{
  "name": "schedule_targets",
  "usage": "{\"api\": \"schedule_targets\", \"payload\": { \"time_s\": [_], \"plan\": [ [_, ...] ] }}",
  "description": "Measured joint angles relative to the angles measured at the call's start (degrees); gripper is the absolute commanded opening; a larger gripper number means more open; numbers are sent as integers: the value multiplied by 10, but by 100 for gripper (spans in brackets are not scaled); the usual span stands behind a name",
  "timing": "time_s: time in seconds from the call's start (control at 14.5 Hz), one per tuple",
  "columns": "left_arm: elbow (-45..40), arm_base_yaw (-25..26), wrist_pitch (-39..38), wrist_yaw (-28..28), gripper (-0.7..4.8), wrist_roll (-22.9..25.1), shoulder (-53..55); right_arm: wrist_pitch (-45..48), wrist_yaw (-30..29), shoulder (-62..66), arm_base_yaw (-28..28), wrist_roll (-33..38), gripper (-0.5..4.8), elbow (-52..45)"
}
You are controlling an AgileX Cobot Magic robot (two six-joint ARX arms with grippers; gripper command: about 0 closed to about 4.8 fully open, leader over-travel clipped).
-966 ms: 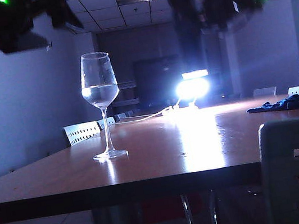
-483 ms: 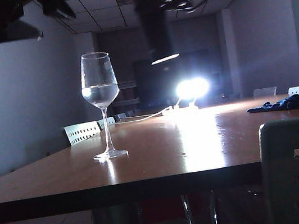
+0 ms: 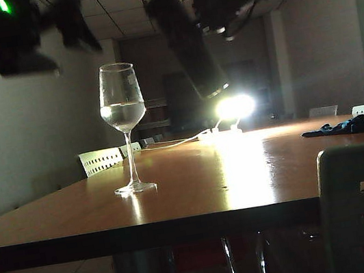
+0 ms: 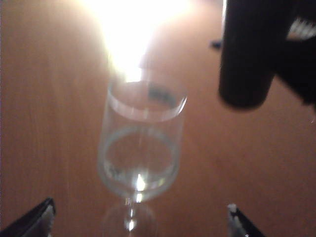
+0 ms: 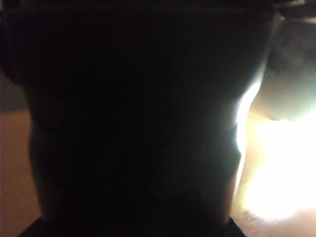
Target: Pick up the black thermos cup, pour some water from it into the stemmed glass, and then put the thermos cup back on the table.
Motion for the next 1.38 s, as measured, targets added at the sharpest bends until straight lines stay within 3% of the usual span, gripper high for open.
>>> {"api": "schedule_targets", "payload": {
  "time_s": [0.21, 0.41, 0.76, 1.38],
  "plan": [
    [54, 0, -24, 0, 479, 0, 42, 13, 7, 14, 1, -66, 76, 0],
    [127, 0, -55, -1, 479, 17, 82, 54, 13, 18, 0, -85, 76, -1],
    [127, 0, -82, -2, 479, 19, 94, 72, -6, 22, 1, -134, 76, -1],
    [127, 0, -118, -2, 479, 30, 94, 91, -17, 46, 5, -283, 76, 0]
  ]
}}
